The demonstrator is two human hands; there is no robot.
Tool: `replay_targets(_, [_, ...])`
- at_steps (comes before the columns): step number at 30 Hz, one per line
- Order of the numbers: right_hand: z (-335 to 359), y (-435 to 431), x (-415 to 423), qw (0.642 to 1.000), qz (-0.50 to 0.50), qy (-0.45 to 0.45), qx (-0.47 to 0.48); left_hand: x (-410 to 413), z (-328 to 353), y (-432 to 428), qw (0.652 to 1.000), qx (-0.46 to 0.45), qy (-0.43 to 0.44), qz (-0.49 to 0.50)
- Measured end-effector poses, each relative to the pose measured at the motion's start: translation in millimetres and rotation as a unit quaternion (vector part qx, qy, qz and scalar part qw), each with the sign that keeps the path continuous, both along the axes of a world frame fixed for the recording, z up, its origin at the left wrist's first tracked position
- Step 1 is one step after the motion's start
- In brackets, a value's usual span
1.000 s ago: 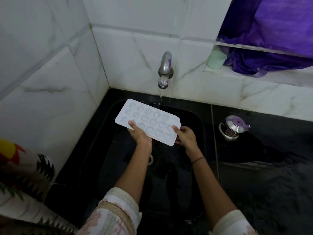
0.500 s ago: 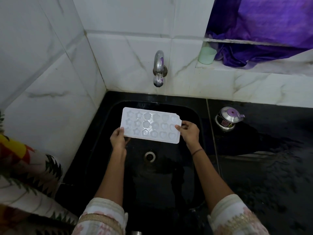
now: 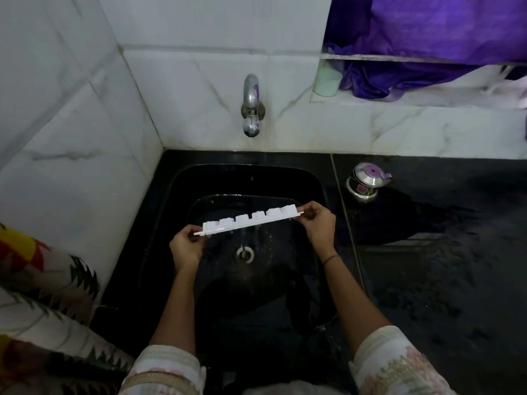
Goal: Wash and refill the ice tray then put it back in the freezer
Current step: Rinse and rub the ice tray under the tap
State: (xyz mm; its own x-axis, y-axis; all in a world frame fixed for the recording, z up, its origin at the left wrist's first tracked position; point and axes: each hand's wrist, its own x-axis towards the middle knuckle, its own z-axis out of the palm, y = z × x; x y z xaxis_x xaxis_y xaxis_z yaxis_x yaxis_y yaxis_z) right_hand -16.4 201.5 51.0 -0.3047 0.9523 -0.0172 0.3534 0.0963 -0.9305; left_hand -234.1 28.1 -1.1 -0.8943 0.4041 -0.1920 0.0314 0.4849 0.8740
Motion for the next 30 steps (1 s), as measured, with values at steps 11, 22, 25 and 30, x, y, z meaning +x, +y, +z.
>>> replay_targets(11, [-12,-25,27,0.999,-0.022,0.019,0.030,18,10,-6,0.994,0.006,0.101,-0.032])
replay_targets(22, [-18,-18,69,0.998,-0.049,0.041,0.004,48,-8,-5,0.984,0.011,0.145,-0.106])
replay_targets(25, [-19,-3,98,0.996,-0.063,0.050,-0.036,72,-4,4,0.990,0.050,0.071,-0.116])
replay_targets(30, [-16,0,112,0.986,-0.090,0.110,-0.082,76,-2,17,0.988,0.051,0.035,-0.139])
